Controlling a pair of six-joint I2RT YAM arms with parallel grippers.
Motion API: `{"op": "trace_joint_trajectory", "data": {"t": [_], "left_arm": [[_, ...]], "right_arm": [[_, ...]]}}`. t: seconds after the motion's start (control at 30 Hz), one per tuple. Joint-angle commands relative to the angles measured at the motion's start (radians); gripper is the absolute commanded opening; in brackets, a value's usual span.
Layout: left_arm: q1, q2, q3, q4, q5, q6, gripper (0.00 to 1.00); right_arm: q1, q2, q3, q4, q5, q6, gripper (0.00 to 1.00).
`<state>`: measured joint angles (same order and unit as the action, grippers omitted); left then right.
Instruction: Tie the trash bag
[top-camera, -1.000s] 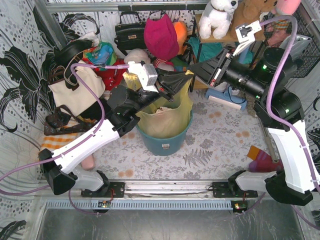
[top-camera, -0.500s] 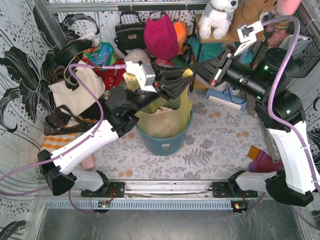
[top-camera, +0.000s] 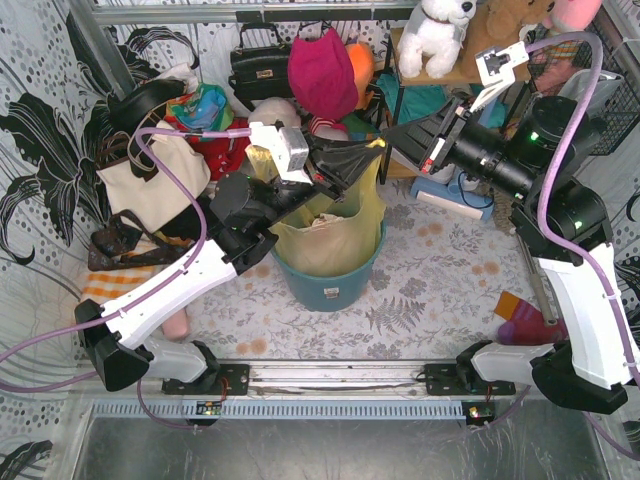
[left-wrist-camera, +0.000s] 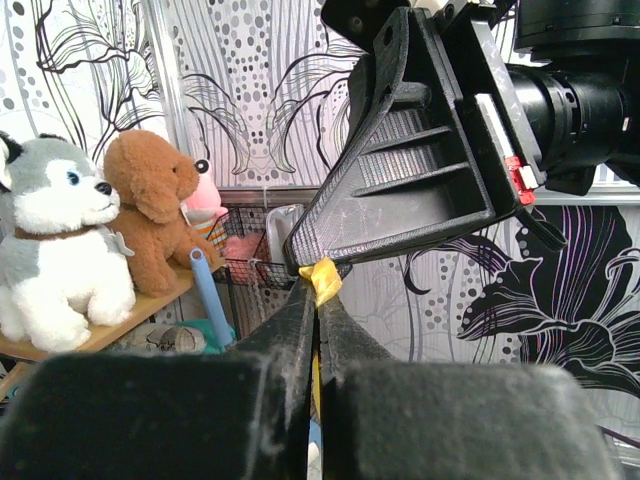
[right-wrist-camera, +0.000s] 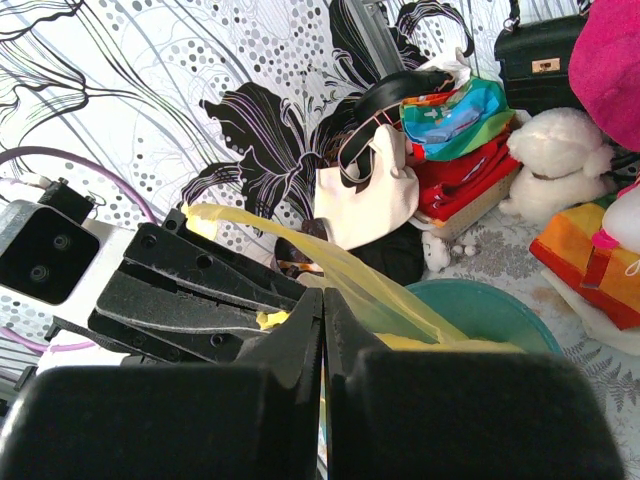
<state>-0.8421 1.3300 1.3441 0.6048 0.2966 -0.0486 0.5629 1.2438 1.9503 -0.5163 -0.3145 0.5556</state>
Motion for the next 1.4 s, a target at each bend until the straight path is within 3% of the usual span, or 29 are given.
{"op": "trace_joint_trajectory", "data": {"t": [0.0,0.03,0.17,0.33,0.8,0.97,1.37], "left_arm": [[0.005,-0.014,0.049,-0.006,0.038,0.01,0.06],[0.005,-0.019,0.051,-0.037,0.059,0.017,0.05],[0.005,-0.059,0.023,-0.067,0.145,0.022,0.05],[0.005,-0.106,-0.022,-0.077,0.28,0.043,0.04],[0.003,-0.165,-0.121,-0.062,0.442,-0.003,0.05],[0.003,-0.161,-0.121,-0.064,0.45,-0.008,0.05],[0.001,-0.135,-0.093,-0.073,0.505,-0.025,0.05]], "right_arm": [[0.007,-0.022,0.0,0.031,0.007,-0.023,0.0],[0.006,-0.024,-0.003,0.039,0.011,-0.028,0.0],[0.006,-0.02,-0.011,0.087,0.014,-0.055,0.19],[0.006,0.037,0.023,0.132,-0.045,-0.129,0.3],[0.009,0.242,0.095,0.432,-0.542,-0.236,0.58],[0.051,0.341,0.182,0.428,-0.611,-0.24,0.63],[0.185,0.487,0.334,0.296,-0.622,-0.464,0.77]]}}
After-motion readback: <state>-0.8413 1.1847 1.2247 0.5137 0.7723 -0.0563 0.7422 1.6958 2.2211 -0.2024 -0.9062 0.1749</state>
